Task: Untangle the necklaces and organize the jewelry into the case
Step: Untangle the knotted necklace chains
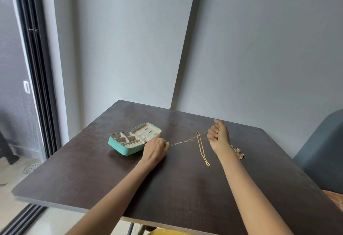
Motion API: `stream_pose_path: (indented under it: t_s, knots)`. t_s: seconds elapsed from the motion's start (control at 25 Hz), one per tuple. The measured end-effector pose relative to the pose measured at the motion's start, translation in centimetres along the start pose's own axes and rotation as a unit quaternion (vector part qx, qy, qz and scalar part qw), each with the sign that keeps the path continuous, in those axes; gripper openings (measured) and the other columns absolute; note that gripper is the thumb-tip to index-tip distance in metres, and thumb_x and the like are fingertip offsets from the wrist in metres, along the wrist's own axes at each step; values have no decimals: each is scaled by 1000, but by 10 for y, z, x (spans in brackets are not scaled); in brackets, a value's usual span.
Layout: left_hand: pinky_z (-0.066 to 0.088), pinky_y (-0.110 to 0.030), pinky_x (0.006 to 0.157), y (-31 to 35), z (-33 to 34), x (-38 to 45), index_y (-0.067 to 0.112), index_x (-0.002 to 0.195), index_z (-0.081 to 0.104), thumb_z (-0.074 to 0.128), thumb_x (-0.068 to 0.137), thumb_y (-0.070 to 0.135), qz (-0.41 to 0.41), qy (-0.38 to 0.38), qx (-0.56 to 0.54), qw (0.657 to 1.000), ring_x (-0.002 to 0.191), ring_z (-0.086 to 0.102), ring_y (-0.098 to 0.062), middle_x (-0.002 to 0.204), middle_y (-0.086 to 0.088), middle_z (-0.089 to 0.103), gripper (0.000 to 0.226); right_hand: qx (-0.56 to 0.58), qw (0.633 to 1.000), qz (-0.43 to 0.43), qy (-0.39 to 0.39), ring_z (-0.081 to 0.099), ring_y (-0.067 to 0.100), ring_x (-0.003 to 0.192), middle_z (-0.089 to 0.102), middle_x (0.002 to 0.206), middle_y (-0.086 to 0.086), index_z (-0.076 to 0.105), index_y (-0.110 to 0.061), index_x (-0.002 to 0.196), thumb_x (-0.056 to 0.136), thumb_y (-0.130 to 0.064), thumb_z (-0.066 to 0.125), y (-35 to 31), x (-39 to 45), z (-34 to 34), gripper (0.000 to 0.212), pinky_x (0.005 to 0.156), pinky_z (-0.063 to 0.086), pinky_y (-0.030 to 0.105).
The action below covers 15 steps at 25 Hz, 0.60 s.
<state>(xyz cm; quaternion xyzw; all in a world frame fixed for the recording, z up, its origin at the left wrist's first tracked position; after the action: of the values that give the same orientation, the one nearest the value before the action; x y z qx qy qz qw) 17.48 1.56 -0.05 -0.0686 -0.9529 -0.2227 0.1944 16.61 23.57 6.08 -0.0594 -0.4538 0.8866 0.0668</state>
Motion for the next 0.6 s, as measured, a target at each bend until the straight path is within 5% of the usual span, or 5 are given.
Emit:
stream_pose_path:
  t_s: [0.24,0.36,0.4,0.48,0.6]
  knots:
    - [42,-39,67,2,-9,10,6,100,62,48,92,18,-33,25,-20,999,99,54,-33,109,-11,50,20,5,998,17,-55,20,4,25,23,36,-8,34,-22,36,93,-16,42,5,-11,18,57,24,12,15]
    - [45,-34,79,-5,-10,17,17,133,50,49,82,-1,-100,44,-193,975,102,45,-23,118,-10,46,54,-3,998,24,-56,19,4,25,22,35,-7,34,-22,35,93,-16,42,9,-14,12,59,24,12,15]
    - [43,-28,75,-5,-10,20,18,136,48,45,80,-8,-146,35,-332,931,93,45,-18,118,-7,46,62,-5,998,26,-54,19,4,25,22,34,-8,34,-22,35,93,-16,42,11,-15,9,59,24,12,15]
    - [37,-22,65,3,-6,24,18,134,49,38,79,-12,-223,-3,-600,768,79,44,-8,110,-1,48,63,-6,998,30,-49,19,4,25,22,34,-8,33,-23,35,94,-16,42,13,-15,4,60,24,11,15]
    - [33,-21,60,8,-10,30,12,121,58,37,82,-1,-269,1,-773,575,60,40,-7,76,4,50,46,6,999,36,-38,19,4,25,22,34,-9,35,-23,35,93,-15,42,19,-14,-2,59,23,12,15]
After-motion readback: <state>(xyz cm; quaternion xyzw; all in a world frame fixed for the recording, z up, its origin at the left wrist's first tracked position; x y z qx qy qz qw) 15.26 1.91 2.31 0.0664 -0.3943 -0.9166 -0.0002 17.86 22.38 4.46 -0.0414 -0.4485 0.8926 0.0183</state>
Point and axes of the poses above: each hand's wrist, its own x-axis towards the middle knuckle, its own z-axis out of the palm, y = z × x, the point moved 6 cm from there along x, towards the middle knuckle
